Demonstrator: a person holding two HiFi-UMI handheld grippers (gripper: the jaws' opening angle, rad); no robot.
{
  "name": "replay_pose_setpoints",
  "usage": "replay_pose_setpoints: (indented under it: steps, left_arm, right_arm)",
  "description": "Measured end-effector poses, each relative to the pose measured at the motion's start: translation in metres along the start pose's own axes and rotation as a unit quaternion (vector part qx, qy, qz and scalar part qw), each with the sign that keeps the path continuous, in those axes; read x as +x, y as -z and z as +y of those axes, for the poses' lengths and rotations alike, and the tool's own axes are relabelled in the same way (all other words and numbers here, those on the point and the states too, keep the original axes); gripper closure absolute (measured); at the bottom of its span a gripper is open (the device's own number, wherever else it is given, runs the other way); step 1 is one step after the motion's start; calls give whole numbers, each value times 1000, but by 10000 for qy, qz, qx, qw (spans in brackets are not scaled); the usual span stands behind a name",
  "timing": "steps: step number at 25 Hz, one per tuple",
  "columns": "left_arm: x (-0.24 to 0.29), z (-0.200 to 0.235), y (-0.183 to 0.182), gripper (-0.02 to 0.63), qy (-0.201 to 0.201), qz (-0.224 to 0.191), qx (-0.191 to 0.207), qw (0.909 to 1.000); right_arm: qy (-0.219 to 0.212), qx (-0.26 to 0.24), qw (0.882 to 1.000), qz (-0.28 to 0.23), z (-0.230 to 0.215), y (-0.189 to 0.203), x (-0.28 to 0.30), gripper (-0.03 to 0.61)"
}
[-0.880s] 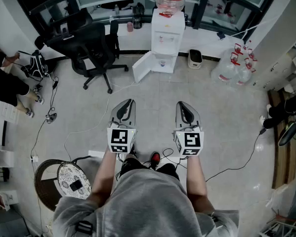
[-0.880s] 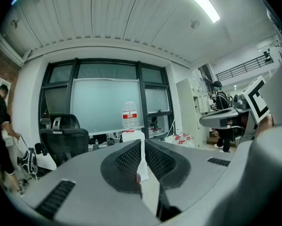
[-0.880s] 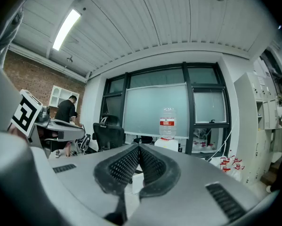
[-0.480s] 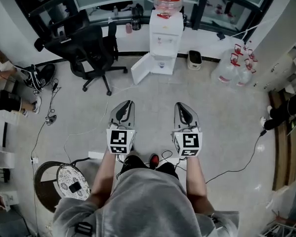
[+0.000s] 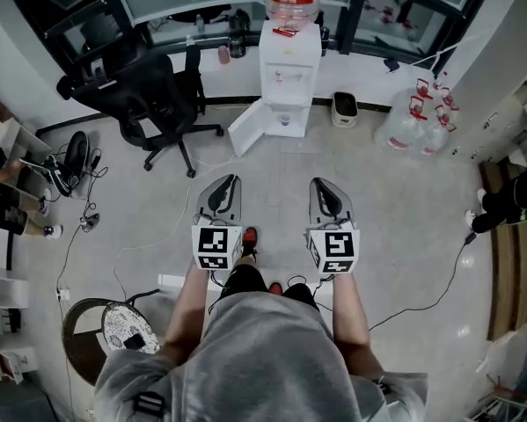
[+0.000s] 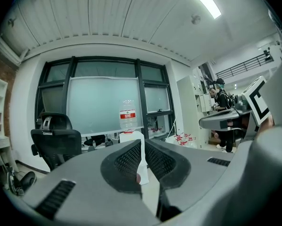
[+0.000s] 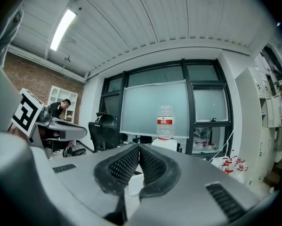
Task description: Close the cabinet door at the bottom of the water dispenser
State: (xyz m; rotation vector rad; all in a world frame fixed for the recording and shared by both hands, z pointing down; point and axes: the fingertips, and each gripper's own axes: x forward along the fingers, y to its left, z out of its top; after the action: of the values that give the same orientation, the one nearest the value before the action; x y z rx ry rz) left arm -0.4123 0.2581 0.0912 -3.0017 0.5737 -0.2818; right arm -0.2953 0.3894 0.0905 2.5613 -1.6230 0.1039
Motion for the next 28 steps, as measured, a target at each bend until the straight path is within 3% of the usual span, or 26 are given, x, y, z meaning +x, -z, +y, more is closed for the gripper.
replay_pose_setpoints:
  steps: [7,20,28]
  left_arm:
    - [65,30,3,571,158,36,-36,9999]
    - [249,134,-6,571,332,220,-149,9991]
    - [335,186,6,571,398,473,-167,9979]
  right_arm:
    - [54,-37,9999,135,-17,5,65,558]
    - [149,22,9992,383,-62,-5,265,558]
    - [229,203,9979,574,-85,-1,361,558]
